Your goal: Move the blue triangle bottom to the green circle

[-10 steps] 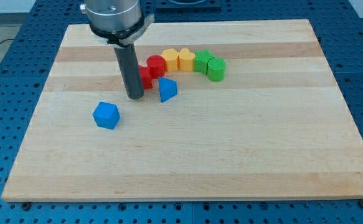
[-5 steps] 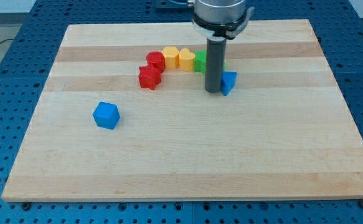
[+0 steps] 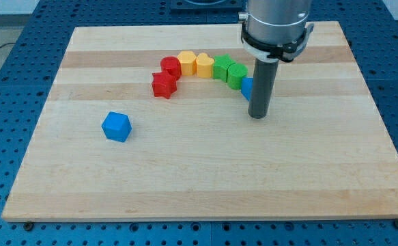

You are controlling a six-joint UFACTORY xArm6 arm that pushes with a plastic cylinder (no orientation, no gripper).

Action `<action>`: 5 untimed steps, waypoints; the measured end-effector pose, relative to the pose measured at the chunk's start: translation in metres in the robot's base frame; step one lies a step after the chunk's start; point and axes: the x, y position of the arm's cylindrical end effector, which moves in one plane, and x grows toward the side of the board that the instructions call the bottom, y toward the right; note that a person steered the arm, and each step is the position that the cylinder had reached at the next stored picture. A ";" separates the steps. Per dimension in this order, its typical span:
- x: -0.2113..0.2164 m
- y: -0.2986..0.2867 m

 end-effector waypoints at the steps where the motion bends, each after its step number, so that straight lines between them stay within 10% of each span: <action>1: -0.002 0.000; 5: -0.039 0.004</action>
